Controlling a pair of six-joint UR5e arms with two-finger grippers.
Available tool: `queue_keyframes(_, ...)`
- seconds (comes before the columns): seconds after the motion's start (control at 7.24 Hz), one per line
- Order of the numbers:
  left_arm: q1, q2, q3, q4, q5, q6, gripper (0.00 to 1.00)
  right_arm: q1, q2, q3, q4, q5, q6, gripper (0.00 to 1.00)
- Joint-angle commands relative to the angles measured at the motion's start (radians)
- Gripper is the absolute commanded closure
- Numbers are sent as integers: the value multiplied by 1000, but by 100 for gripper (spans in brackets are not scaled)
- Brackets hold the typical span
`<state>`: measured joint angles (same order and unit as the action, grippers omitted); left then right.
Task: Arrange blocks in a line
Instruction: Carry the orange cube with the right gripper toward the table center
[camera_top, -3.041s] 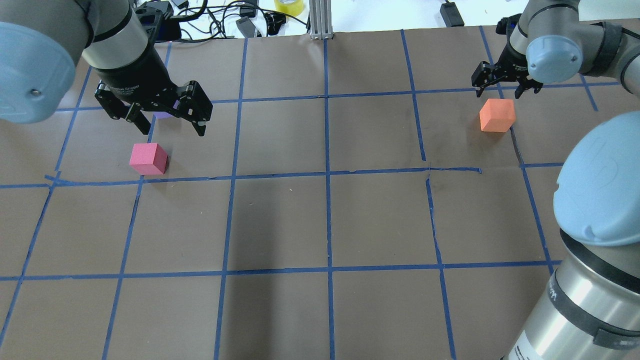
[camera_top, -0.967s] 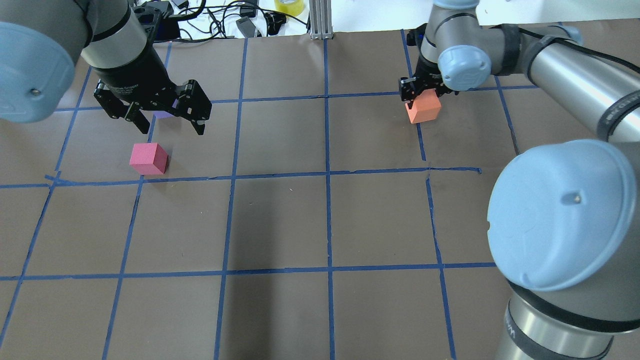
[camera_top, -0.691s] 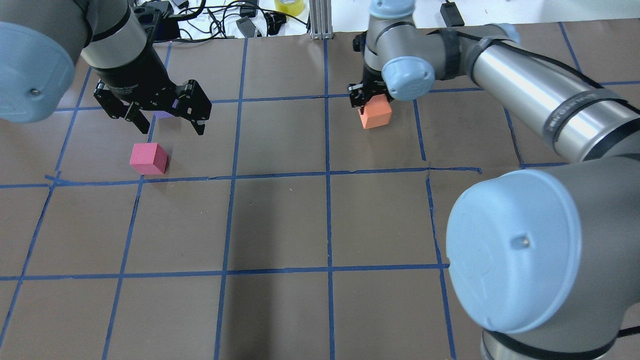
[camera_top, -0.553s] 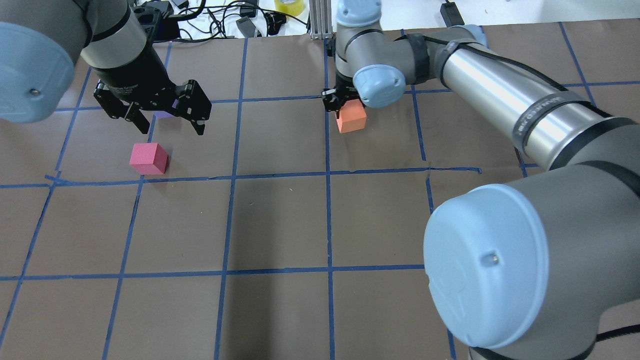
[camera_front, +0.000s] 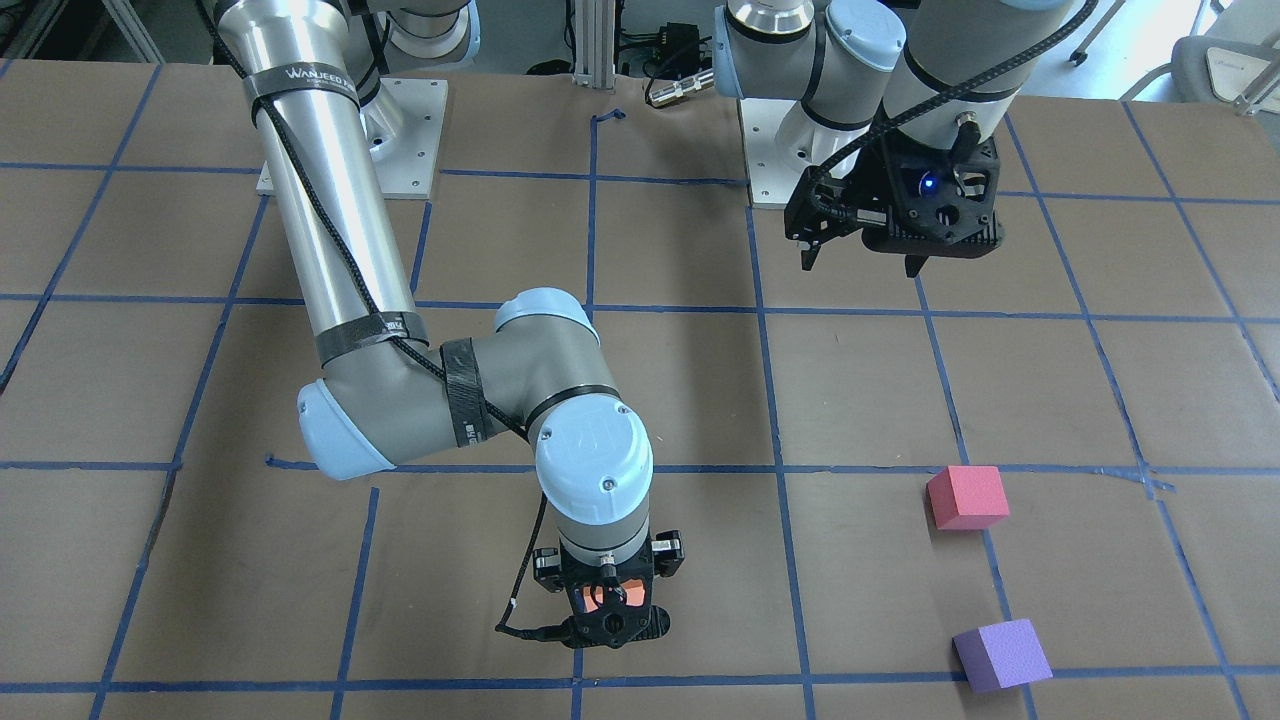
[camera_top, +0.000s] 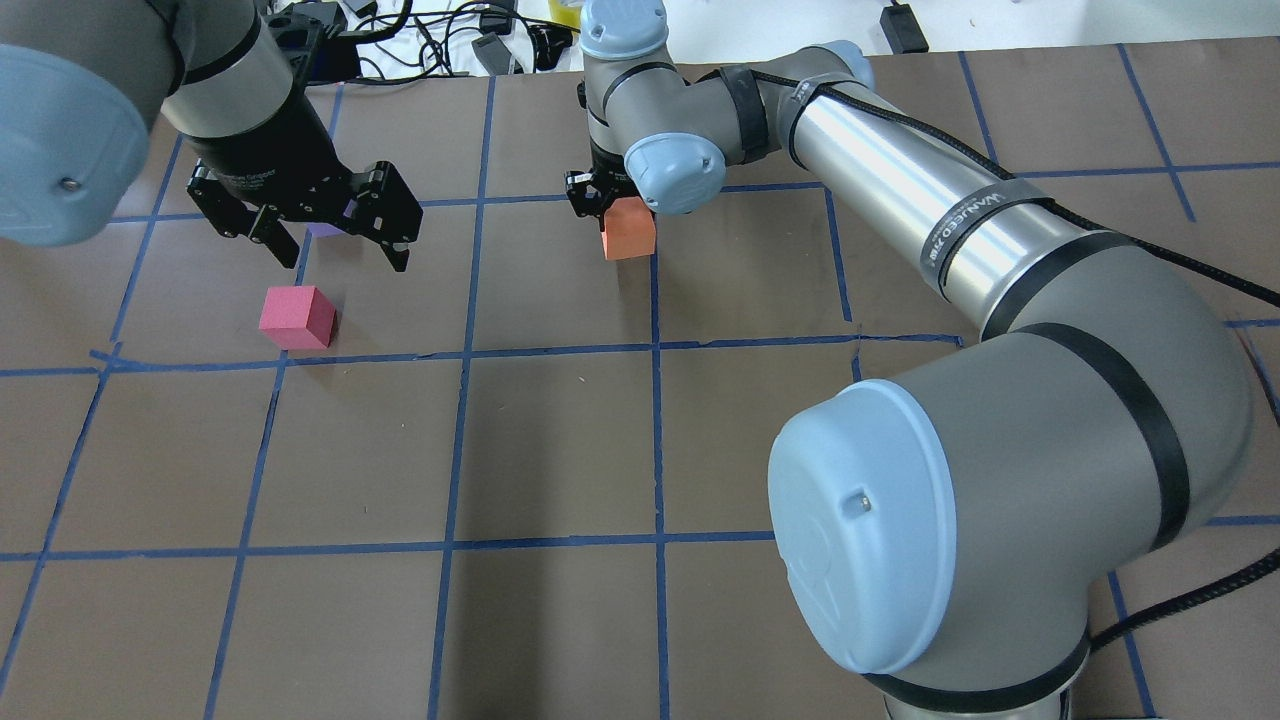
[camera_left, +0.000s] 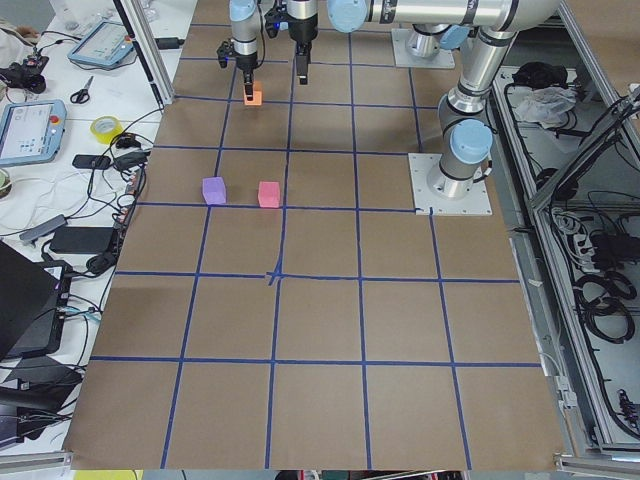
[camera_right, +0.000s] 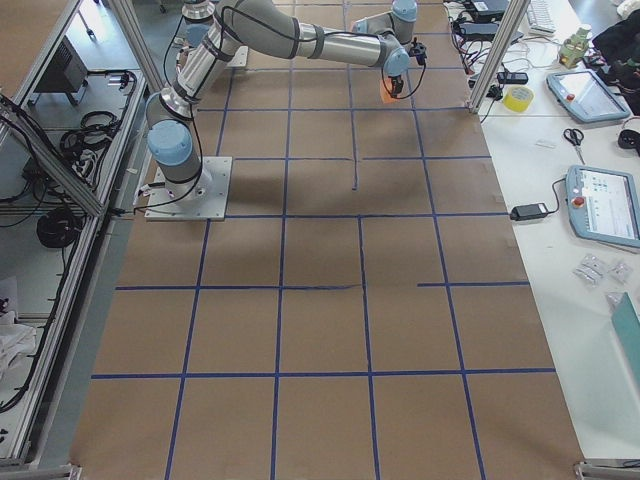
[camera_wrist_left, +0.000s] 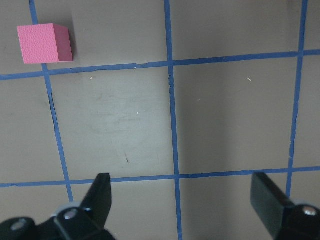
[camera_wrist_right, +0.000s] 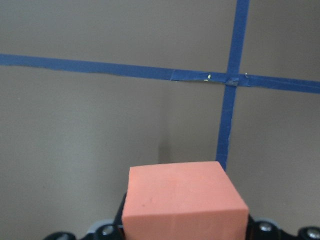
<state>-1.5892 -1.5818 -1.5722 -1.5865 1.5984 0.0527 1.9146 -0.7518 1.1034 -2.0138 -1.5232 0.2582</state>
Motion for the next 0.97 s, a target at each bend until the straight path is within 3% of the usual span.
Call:
queue_keyframes(0.0,0,0,0,0,0,7,0,1,35,-31,19,3,38,48)
queue_keyframes(0.28,0,0,0,-1,0,7,0,1,32,-31,81,0,56,48)
queue_keyframes(0.83,8,2,6,-3,11,4,0,12,37,-28,83,-34,95,47)
